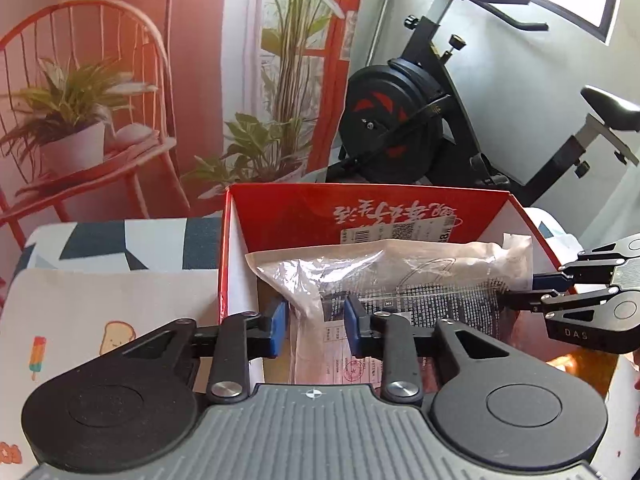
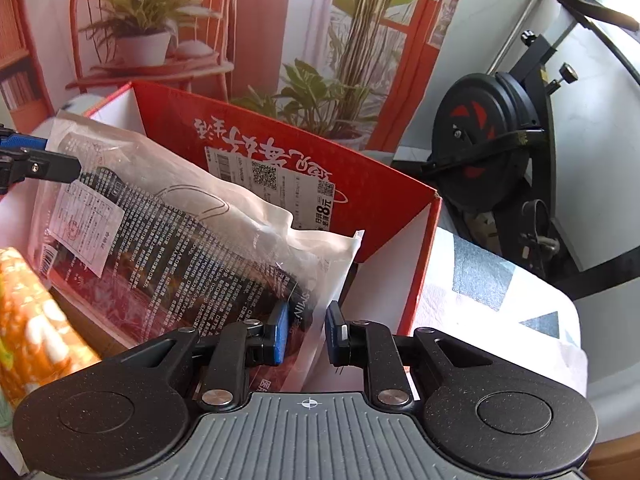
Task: Organize soft objects
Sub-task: 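Lower the clear bag into the red box and open both grippers, then close both grippers on the orange floral oven mitt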
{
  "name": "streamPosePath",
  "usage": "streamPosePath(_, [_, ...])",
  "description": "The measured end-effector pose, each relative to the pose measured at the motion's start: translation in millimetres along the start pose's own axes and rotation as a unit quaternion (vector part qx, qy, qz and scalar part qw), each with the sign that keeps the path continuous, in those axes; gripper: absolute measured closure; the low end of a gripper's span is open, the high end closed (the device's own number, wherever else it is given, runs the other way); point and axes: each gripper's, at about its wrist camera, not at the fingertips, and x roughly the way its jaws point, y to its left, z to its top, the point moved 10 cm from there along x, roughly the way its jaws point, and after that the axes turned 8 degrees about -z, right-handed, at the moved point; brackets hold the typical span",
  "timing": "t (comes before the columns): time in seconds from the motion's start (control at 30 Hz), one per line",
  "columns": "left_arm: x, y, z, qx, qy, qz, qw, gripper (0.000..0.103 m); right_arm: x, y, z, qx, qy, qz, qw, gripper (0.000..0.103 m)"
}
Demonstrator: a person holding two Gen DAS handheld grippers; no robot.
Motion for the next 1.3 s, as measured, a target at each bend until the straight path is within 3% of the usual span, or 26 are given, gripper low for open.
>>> streamPosePath(0.43, [0.6, 15.0, 19.4, -0.033, -0.024, -0.010, 0.9991, 0.077, 28.9, 12.6, -0.2, -0.042, 0.049, 0.012, 0.998, 0.086])
streamPosePath(0.73, [25.3, -4.8, -4.6, -0.013, 0.019, -0.035, 0.9991, 0.077, 29.8, 14.1, -4.4, -0.031, 0.049, 0.015, 0.998, 0.086])
streamPosePath(0.87, [9.7, -10.5, -6.8, -0.013, 0.008, -0.049, 0.9987, 0.069, 10.9, 4.7, 1.5, -0.004, 0.012, 0.003, 1.000, 0.069])
streamPosePath(0.93, [-1.5, -14.8, -8.1, -0.006, 0.001, -0.057, 0.9984, 0.063, -7.3, -0.9, 6.4, 0.009, -0.022, 0.013, 1.000, 0.068])
streamPosePath(1.07, [-27.6, -19.6, -12.2, 0.005, -0.015, -0.053, 0.9985, 0.062, -47.1, -13.7, 7.0, 0.039, -0.078, 0.018, 0.996, 0.067])
streamPosePath(1.3, [-66.6, -39.2, -41.3, 0.022, -0.029, -0.082, 0.9960, 0.048, -99.5, -16.5, -21.7, 0.075, -0.135, 0.052, 0.987, 0.063])
